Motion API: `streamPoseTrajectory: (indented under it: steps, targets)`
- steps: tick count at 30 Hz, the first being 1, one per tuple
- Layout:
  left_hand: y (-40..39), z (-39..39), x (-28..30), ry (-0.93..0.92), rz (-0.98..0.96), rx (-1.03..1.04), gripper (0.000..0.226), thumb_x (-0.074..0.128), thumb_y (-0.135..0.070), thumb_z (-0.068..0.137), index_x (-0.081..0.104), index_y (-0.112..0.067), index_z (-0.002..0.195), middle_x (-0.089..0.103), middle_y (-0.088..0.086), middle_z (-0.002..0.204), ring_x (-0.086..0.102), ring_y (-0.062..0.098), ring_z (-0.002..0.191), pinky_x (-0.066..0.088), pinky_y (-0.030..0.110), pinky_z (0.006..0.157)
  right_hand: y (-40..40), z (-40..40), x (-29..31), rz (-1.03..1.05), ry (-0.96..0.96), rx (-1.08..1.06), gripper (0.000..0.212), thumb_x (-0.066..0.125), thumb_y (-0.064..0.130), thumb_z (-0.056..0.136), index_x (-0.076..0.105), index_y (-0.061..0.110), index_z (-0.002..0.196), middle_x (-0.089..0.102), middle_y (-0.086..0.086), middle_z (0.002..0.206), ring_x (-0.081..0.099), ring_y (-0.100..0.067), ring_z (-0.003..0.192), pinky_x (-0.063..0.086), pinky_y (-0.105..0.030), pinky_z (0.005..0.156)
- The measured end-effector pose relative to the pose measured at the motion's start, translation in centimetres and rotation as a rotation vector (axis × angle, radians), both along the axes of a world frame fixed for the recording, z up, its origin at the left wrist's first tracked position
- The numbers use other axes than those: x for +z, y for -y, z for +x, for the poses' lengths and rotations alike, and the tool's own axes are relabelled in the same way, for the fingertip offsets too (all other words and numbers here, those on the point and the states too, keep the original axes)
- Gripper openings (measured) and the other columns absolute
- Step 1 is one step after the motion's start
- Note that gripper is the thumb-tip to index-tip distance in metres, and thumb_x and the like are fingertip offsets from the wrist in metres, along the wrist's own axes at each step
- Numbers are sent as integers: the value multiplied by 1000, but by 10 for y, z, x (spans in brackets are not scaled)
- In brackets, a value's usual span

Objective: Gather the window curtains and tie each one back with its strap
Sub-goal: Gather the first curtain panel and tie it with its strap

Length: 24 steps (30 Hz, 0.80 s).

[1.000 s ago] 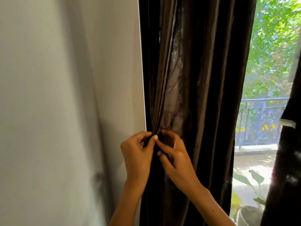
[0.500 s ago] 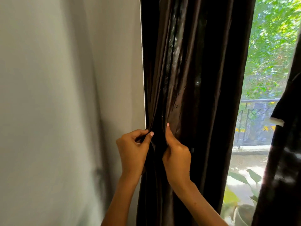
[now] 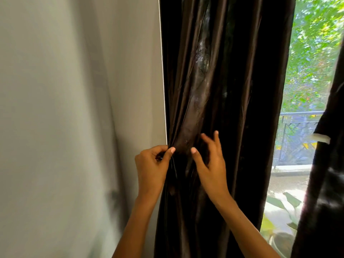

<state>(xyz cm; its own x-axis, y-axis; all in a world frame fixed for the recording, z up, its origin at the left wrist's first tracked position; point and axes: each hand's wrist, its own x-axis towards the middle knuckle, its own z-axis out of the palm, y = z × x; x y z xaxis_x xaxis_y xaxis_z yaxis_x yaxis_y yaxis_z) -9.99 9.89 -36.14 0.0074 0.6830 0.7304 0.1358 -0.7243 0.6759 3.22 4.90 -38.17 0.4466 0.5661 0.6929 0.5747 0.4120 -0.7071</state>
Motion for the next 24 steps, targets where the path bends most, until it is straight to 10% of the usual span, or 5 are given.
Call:
streamPoseTrajectory:
  steps: [3, 8, 15, 19, 24]
  targets:
    - [-3, -2, 0, 0, 19, 35, 10, 75, -20, 80, 77, -13, 87, 73, -6, 77, 68, 1, 69, 55, 16, 68, -8, 13, 9, -8, -343, 148, 83, 74, 31, 78, 27, 24, 146, 39, 3, 148, 36, -7, 136, 36, -30, 110]
    - [-5, 2, -4, -10, 72, 104, 14, 75, -17, 80, 76, -10, 91, 75, 0, 82, 66, 1, 72, 54, 15, 68, -9, 1, 4, 133, -218, 68, 32, 73, 1, 78, 67, 22, 101, 67, 14, 89, 65, 11, 82, 52, -11, 80]
    - [6, 9, -7, -23, 144, 35, 15, 73, -11, 81, 73, -19, 94, 64, -21, 79, 60, -17, 72, 46, 1, 64, -7, -17, -18, 198, 382, -282, 50, 66, -10, 79, 61, 11, 125, 74, -1, 91, 68, -6, 70, 55, -15, 72]
    - [9, 10, -11, -7, 140, -34, 19, 68, -13, 85, 69, -29, 96, 67, -22, 81, 67, -3, 75, 53, 13, 68, -6, -24, -16, 166, 334, -138, 59, 62, -13, 80, 53, 15, 131, 66, -2, 118, 59, -3, 106, 42, -2, 88]
    - [7, 9, -11, 32, 84, -118, 14, 67, -17, 86, 71, -28, 93, 71, -16, 81, 69, 1, 77, 55, 18, 69, -4, -23, -15, 67, 244, 40, 66, 55, -14, 84, 39, 27, 134, 55, 3, 135, 59, -11, 114, 47, -19, 98]
